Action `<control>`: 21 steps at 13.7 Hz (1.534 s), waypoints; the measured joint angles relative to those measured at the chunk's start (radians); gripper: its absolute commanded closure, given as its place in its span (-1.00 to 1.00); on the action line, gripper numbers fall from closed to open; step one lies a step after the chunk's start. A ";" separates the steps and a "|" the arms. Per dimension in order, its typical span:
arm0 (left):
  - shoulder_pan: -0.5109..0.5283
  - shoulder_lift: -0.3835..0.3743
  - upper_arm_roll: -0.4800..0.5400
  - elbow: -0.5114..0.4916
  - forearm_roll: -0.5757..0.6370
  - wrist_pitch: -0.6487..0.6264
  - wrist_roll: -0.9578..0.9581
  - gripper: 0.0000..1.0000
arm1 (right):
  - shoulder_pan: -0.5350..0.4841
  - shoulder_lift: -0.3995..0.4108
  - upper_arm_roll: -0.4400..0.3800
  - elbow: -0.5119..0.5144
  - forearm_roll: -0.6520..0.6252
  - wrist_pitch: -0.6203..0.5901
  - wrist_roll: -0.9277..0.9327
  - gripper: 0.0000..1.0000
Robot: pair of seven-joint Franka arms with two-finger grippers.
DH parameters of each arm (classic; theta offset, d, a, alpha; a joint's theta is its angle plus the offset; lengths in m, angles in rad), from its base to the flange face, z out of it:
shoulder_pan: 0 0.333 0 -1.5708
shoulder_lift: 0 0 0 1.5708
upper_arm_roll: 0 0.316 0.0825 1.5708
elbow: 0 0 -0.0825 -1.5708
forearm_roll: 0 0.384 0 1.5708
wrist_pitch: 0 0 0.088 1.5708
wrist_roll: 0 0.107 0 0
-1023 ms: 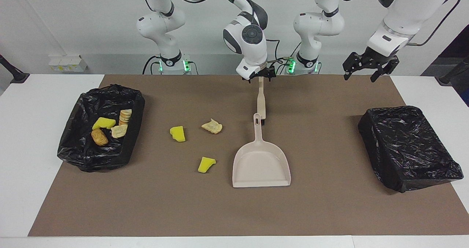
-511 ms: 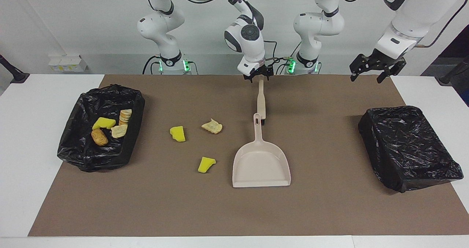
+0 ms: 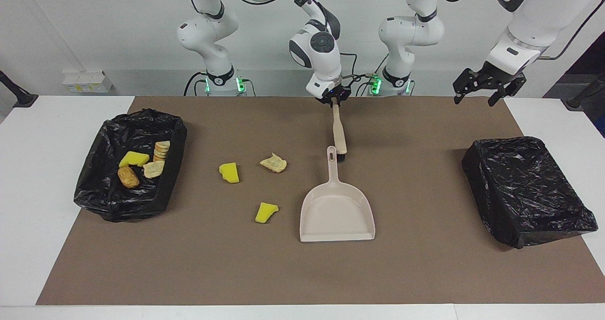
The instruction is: Sweep and dump trash in bin
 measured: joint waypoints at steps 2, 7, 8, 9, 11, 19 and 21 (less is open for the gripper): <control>0.002 -0.004 0.001 0.000 0.000 -0.013 0.000 -1.00 | 0.001 -0.001 0.000 0.009 0.000 -0.019 0.000 1.00; 0.002 -0.008 0.000 0.000 0.000 -0.040 0.000 -1.00 | 0.006 -0.189 0.005 0.054 0.000 -0.270 -0.009 1.00; 0.002 -0.009 0.000 0.000 0.000 -0.041 0.000 -1.00 | 0.005 -0.253 0.003 0.056 0.000 -0.354 -0.010 1.00; 0.002 -0.010 0.001 0.000 0.000 -0.041 0.000 -1.00 | 0.002 -0.312 -0.005 0.056 0.000 -0.440 -0.012 1.00; 0.002 -0.013 0.001 0.000 0.000 -0.040 0.000 -1.00 | -0.035 -0.410 -0.037 0.055 0.000 -0.602 -0.052 1.00; -0.042 -0.020 -0.022 -0.021 -0.013 0.010 -0.006 -1.00 | -0.583 -0.474 -0.085 0.027 -0.200 -0.820 -0.539 1.00; -0.110 -0.012 -0.031 -0.078 -0.024 0.105 -0.052 -1.00 | -0.695 -0.422 -0.087 0.023 -0.308 -0.755 -0.622 1.00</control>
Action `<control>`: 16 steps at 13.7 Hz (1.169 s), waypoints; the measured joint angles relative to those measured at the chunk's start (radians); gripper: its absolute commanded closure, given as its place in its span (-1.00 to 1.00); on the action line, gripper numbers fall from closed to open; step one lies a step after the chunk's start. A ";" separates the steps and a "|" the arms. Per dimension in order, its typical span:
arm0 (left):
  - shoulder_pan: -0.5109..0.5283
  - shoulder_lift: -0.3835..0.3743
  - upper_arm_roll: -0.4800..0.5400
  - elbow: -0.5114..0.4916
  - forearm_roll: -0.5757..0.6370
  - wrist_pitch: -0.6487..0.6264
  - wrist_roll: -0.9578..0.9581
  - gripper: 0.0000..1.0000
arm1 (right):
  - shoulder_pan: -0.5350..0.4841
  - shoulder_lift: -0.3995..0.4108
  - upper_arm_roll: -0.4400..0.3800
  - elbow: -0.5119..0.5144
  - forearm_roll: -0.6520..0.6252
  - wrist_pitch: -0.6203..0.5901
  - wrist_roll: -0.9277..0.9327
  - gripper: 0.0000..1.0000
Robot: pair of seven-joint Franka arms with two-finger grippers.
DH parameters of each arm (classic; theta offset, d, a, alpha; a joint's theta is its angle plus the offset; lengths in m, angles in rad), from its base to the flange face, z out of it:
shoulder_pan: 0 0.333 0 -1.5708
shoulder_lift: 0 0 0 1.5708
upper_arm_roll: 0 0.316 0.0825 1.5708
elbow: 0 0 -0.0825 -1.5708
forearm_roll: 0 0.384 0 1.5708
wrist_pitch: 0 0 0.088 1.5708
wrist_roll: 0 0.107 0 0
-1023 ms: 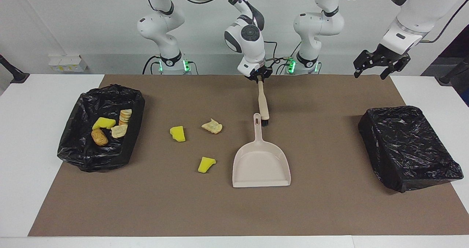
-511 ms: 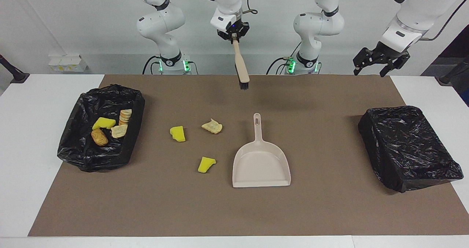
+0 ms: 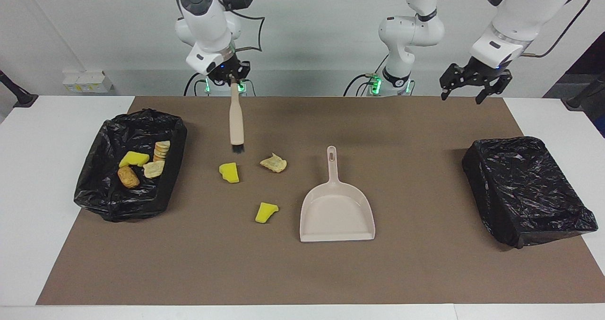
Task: Sweep and dump trash in bin
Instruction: 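Grasp the dustpan handle with the left gripper while the right gripper carries the brush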
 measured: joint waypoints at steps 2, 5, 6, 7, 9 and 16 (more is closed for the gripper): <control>-0.056 0.017 -0.009 -0.061 -0.004 0.101 -0.054 -1.00 | -0.056 0.081 -0.001 -0.005 -0.088 0.089 -0.013 1.00; -0.143 0.040 -0.011 -0.170 -0.009 0.287 -0.154 -1.00 | -0.098 0.199 0.001 -0.009 -0.157 0.194 -0.011 1.00; -0.176 0.054 -0.011 -0.207 -0.010 0.355 -0.181 -1.00 | -0.102 0.216 0.002 -0.010 -0.161 0.198 -0.005 1.00; -0.205 0.074 -0.012 -0.231 -0.010 0.404 -0.203 -1.00 | -0.102 0.221 0.004 -0.016 -0.162 0.198 0.010 1.00; -0.272 0.138 -0.013 -0.252 -0.010 0.507 -0.256 -1.00 | -0.092 0.225 0.014 -0.060 -0.160 0.232 0.042 1.00; -0.428 0.310 -0.014 -0.251 -0.010 0.747 -0.478 -0.72 | 0.043 0.308 0.024 -0.117 -0.014 0.390 0.089 1.00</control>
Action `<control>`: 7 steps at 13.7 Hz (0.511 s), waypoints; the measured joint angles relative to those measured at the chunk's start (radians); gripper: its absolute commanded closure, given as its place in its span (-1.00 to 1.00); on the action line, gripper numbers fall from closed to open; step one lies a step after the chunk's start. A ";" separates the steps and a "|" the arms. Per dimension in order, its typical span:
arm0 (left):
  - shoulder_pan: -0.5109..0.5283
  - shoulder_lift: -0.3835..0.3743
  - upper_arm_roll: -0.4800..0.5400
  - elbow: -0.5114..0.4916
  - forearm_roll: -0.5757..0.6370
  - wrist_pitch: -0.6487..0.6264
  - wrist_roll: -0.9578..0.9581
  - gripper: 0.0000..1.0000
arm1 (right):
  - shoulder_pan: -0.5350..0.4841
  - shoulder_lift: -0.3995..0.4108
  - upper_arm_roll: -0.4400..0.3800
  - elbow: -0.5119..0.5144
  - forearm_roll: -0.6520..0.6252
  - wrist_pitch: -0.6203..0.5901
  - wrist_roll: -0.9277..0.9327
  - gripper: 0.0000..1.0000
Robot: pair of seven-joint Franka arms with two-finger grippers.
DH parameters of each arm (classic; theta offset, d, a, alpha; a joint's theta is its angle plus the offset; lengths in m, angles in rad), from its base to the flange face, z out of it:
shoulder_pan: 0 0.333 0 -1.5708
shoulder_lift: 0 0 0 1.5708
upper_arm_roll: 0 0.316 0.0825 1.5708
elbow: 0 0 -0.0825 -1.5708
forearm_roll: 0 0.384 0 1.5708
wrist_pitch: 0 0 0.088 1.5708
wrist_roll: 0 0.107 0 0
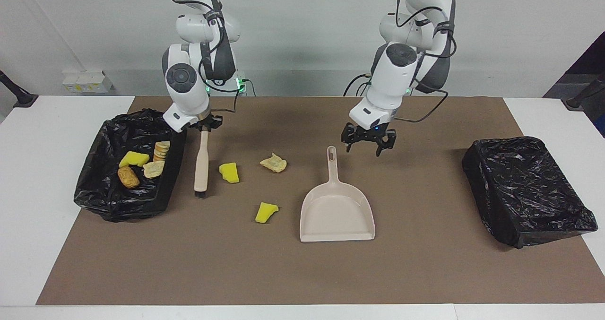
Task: Sweep and dump trash in bin
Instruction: 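Grasp the dustpan handle with the left gripper while the right gripper carries the brush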
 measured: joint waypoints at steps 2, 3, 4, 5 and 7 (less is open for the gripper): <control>-0.006 0.008 0.000 0.000 0.000 0.001 -0.028 -0.56 | 0.036 0.006 0.001 0.016 0.100 0.006 0.000 1.00; -0.009 0.008 0.000 0.000 0.000 0.001 -0.038 -0.47 | 0.062 0.009 0.001 0.028 0.128 0.006 0.001 1.00; -0.011 0.008 0.000 0.000 0.000 0.000 -0.046 -0.40 | 0.080 0.013 0.002 0.038 0.138 0.005 0.009 1.00; -0.012 0.008 0.000 -0.002 0.000 0.000 -0.055 -0.33 | 0.089 0.014 0.004 0.046 0.140 0.001 0.021 1.00; -0.015 0.009 0.000 -0.004 0.000 -0.001 -0.074 -0.31 | 0.091 0.012 0.002 0.075 0.135 -0.038 0.022 1.00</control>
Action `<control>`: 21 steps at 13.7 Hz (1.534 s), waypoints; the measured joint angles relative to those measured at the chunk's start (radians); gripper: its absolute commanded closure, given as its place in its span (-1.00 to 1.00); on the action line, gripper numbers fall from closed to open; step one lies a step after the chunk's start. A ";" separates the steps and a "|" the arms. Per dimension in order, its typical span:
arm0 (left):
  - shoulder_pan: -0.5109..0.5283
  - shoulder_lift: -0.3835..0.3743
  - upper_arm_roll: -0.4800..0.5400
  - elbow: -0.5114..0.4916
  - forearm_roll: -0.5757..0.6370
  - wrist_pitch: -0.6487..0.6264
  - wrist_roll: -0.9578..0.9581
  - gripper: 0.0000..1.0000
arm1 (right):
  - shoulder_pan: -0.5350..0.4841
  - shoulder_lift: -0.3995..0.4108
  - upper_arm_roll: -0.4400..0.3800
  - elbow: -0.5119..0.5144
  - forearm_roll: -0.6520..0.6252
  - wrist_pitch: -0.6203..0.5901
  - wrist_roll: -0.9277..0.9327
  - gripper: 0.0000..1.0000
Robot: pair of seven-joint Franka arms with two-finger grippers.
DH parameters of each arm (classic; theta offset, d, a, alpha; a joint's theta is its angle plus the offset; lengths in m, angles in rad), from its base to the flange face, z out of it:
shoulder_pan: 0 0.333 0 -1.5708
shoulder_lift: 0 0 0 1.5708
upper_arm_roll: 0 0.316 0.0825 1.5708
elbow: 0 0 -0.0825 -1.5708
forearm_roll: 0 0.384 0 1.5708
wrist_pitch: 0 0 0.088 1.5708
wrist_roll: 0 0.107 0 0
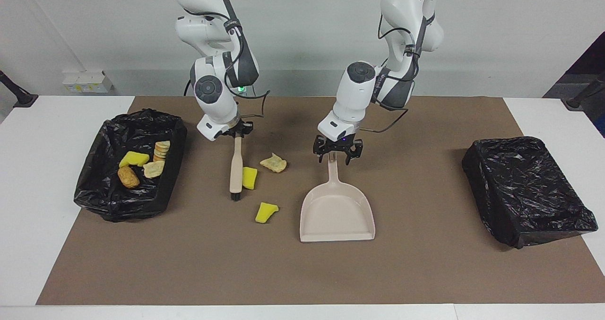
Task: Sweep and dump trash in bin
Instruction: 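Place the dustpan near the debris while the right gripper brushes chunks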
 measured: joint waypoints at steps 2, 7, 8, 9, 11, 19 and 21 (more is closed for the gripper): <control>-0.003 0.007 -0.001 -0.003 0.000 0.000 -0.009 -0.06 | -0.001 -0.005 -0.003 0.046 -0.090 -0.067 -0.039 1.00; -0.006 0.018 0.000 -0.004 0.001 -0.002 -0.009 1.00 | -0.068 0.058 -0.010 0.192 -0.332 -0.056 -0.438 1.00; -0.006 0.018 0.001 -0.004 0.002 -0.005 0.008 1.00 | -0.084 0.106 -0.010 0.256 -0.379 -0.044 -0.506 1.00; -0.006 0.017 0.008 -0.004 0.002 -0.009 0.059 1.00 | -0.093 0.171 -0.011 0.325 -0.425 -0.032 -0.561 1.00; 0.012 0.013 0.024 0.004 0.002 -0.039 0.199 1.00 | -0.098 0.287 -0.010 0.414 -0.487 0.006 -0.629 1.00; 0.275 -0.050 0.040 0.099 0.001 -0.348 0.997 1.00 | 0.008 0.307 0.016 0.342 -0.445 -0.020 -0.400 1.00; 0.305 -0.052 0.041 0.098 0.002 -0.393 1.170 1.00 | 0.025 0.265 0.021 0.303 -0.394 -0.061 -0.345 1.00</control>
